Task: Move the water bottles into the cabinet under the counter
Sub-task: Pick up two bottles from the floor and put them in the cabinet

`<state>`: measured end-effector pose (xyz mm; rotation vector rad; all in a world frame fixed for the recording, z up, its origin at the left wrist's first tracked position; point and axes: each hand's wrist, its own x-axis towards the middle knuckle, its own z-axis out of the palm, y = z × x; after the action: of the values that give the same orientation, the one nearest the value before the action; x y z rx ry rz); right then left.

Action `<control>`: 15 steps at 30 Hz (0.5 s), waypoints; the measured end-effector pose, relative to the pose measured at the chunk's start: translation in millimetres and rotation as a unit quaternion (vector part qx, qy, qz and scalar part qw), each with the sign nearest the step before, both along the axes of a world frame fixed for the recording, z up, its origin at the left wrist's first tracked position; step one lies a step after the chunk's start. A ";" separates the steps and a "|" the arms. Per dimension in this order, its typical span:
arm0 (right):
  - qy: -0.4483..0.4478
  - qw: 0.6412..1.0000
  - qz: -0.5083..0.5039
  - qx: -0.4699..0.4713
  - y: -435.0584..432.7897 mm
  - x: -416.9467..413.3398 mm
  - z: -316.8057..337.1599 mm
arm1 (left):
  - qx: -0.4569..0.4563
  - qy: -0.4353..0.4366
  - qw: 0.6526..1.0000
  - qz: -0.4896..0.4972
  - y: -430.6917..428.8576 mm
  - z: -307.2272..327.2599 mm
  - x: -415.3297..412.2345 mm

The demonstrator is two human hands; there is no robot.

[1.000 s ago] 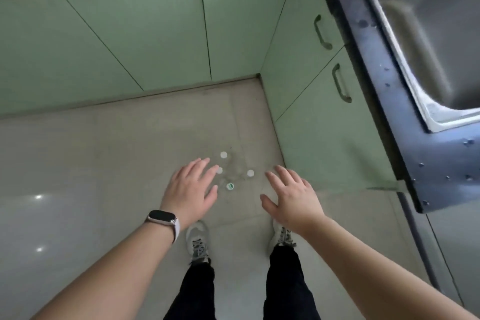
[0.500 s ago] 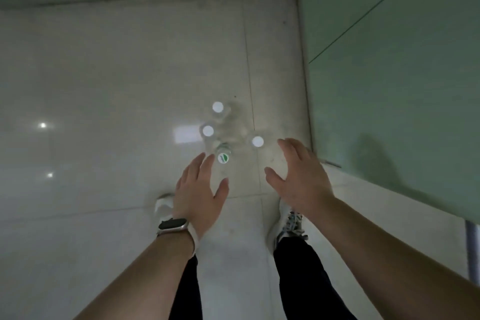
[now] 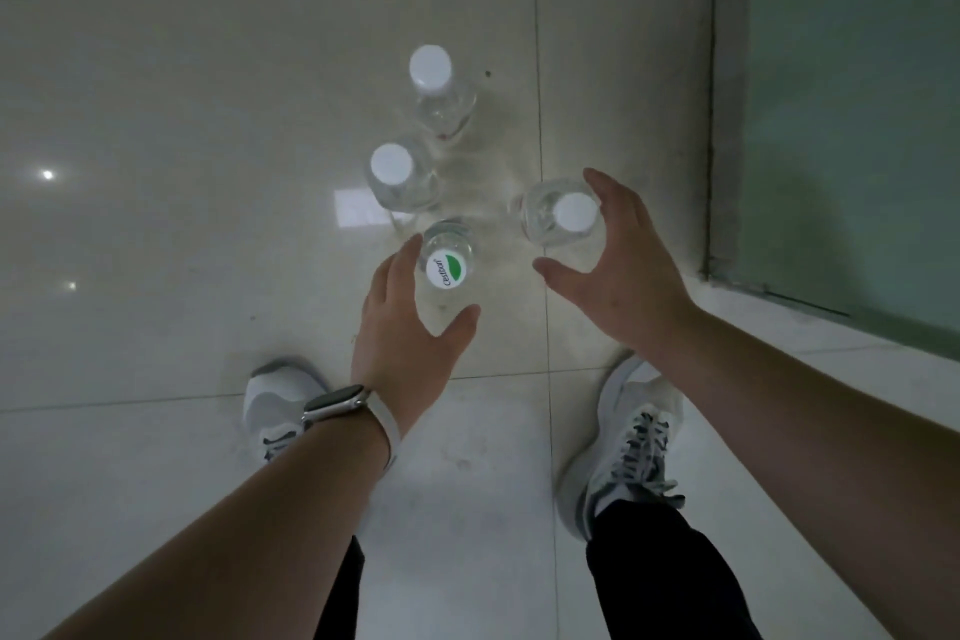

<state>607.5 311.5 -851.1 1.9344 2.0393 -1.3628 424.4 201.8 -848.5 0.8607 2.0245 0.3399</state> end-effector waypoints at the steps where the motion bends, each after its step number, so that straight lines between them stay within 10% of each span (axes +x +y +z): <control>1: 0.004 1.000 -0.005 0.009 1.8 -2.1 -8.6 | 0.008 -0.003 1.000 0.003 5.1 -6.6 2.5; 15: 0.018 0.996 0.002 0.092 1.1 -10.1 -28.6 | 0.022 -0.008 0.999 0.043 28.0 -19.6 4.0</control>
<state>597.4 312.5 -879.7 1.9869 2.2558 -1.2582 428.4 229.8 -868.1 0.7957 2.0507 0.4388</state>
